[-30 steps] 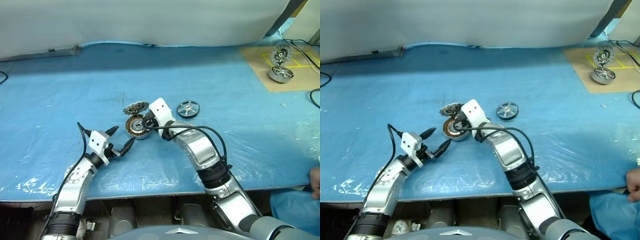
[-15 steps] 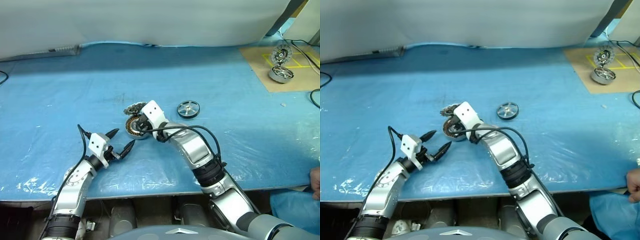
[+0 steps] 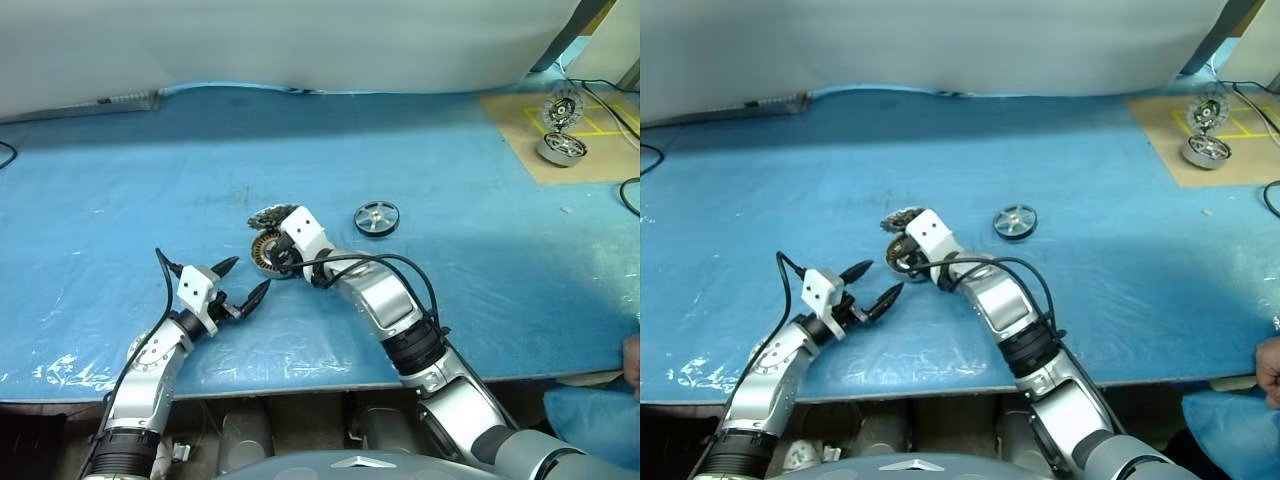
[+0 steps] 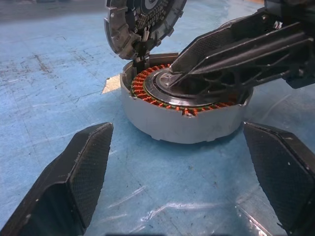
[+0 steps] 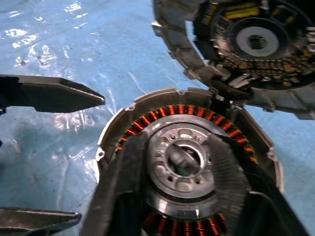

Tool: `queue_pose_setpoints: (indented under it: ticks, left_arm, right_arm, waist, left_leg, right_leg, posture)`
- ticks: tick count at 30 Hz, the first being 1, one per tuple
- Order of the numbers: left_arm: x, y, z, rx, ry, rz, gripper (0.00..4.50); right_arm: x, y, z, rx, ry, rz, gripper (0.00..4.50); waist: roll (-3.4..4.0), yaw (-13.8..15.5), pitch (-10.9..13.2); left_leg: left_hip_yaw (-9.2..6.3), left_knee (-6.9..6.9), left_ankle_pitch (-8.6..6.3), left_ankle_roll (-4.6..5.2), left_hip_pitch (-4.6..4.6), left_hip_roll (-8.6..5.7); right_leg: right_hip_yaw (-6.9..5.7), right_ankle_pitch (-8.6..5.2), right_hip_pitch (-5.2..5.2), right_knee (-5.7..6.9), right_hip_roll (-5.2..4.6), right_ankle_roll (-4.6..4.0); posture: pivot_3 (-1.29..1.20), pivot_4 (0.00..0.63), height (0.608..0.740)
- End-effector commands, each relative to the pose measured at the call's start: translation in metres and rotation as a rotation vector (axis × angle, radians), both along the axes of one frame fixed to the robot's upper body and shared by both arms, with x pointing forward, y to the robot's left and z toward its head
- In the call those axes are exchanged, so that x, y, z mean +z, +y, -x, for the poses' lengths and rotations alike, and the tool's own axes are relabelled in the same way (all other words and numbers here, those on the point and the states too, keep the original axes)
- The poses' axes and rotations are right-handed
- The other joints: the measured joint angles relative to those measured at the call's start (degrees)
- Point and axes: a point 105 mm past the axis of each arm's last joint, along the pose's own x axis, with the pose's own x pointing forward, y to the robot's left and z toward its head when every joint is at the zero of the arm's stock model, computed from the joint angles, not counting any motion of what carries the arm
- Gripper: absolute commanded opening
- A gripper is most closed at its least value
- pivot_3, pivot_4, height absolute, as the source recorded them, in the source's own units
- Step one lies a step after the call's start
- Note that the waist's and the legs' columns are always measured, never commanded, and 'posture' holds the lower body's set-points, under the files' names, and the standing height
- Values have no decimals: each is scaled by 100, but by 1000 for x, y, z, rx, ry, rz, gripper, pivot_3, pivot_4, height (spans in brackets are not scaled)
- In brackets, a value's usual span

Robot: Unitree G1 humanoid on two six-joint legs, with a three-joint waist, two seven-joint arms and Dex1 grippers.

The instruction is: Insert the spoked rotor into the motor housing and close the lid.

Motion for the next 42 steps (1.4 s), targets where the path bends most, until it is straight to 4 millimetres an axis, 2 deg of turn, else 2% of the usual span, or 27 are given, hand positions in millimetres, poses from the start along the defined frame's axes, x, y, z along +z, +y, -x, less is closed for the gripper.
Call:
queue_pose_setpoints:
  ticks: [1,9,12,16,18,26,33,42]
  left_arm:
    - [5,0,0,0,-28,2,4500]
    - [3,1,0,0,-24,2,4500]
    - [5,-2,0,-3,-28,2,4500]
    - [11,-6,-1,-9,-39,5,4500]
    - [14,-8,-1,-9,-43,5,4500]
    - [13,-6,-1,2,-38,3,4500]
    - [2,0,-1,10,-25,3,4500]
    - [-2,1,0,13,-26,-1,4500]
  right_arm:
    - [10,-4,-1,-7,-18,-30,2583]
    - [31,-18,6,-13,-30,-87,2583]
    - [31,-21,6,-22,-43,-48,1968]
    - [29,-18,2,-39,-41,-26,538]
    - [26,-16,-1,-48,-37,-5,22]
    - [23,-3,-8,-34,-37,28,22]
    - [13,1,2,22,6,35,22]
    - [17,4,7,70,3,2,22]
  waist:
    - [0,3,0]
    - [0,8,0]
    - [-1,8,0]
    - [-1,10,0]
    - [-1,8,0]
    - [-1,3,0]
    - [-1,3,0]
    - [-1,-2,0]
  left_leg:
    - [0,1,0,0,0,0]
    - [0,-1,0,0,0,1]
    - [0,0,0,0,1,1]
    - [0,1,0,0,1,0]
    - [0,1,0,0,0,0]
    - [0,1,0,0,0,0]
    - [0,1,0,0,0,1]
    - [0,0,0,0,1,2]
  right_leg:
    - [0,0,1,0,0,0]
    - [0,0,1,-1,1,0]
    - [0,0,1,0,1,1]
    - [0,0,1,1,1,0]
    - [0,0,1,0,0,0]
    - [0,0,1,-1,1,0]
    - [0,0,1,-1,1,0]
    - [0,0,1,0,2,0]
  posture:
    - [0,150,740]
    - [0,150,740]
    - [0,150,740]
    - [0,150,740]
    - [0,150,740]
    - [0,150,740]
    - [0,150,740]
    - [0,150,740]
